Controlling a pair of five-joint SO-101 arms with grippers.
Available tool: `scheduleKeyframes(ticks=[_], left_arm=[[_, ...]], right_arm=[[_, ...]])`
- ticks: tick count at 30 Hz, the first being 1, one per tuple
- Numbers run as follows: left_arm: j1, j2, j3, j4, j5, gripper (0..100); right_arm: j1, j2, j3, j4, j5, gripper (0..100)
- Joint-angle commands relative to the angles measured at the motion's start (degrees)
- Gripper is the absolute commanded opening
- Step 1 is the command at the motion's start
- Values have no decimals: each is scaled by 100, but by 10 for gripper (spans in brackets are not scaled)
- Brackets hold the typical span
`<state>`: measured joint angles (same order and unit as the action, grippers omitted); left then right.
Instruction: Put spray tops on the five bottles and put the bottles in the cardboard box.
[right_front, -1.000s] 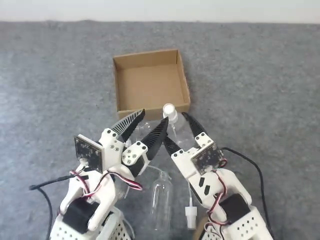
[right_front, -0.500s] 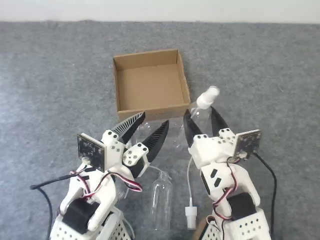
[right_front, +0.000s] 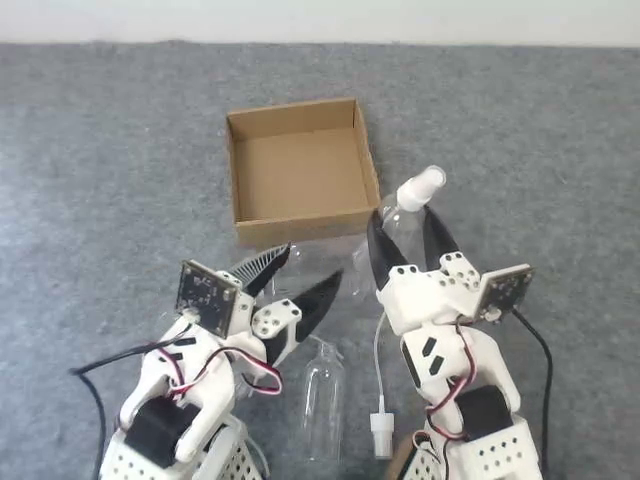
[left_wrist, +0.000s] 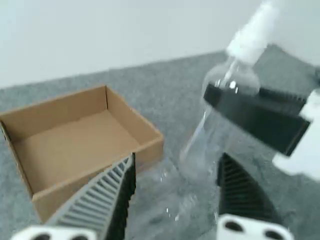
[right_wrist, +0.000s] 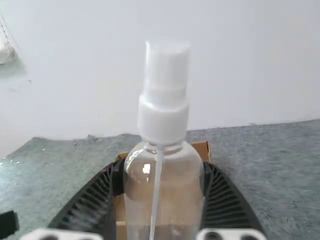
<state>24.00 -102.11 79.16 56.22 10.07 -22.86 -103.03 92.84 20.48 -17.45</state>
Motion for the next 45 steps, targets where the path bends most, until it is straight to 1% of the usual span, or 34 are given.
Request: scheduleKeyframes(ticks=[1,3,8,11,17,20,22,26,35,38,40,45], left_arm=[[-18,-9,-295,316,-18,315],[-18,-9,-154,185,-35,316],[-26,-9,409,-527,-149,316],[0,-9,620,-756,-352,316],[-35,-9,910,-1275,-369,316],[-316,0,936,-1424,-378,316],[-519,26,954,-1574,-369,316],[-615,26,1121,-1864,-369,316],[-607,26,1130,-1811,-466,316],[-334,0,998,-1345,-747,316],[-114,0,954,-1213,-782,316],[-97,26,1156,-1591,-818,316]], right_arm=[[84,-101,-475,-532,-53,7],[48,-101,-545,-541,-62,7],[-4,-110,-888,-127,-97,7],[-303,-110,-870,-84,-62,7],[-637,-110,-862,-75,-53,7],[-664,-110,-897,136,-79,9],[-804,-110,-905,233,-62,9],[-945,-110,-888,251,-53,9],[-954,-110,-905,391,-53,7],[-936,-110,-905,391,-53,7],[-954,-110,-897,426,-53,7],[-1059,-110,-905,435,-62,7]])
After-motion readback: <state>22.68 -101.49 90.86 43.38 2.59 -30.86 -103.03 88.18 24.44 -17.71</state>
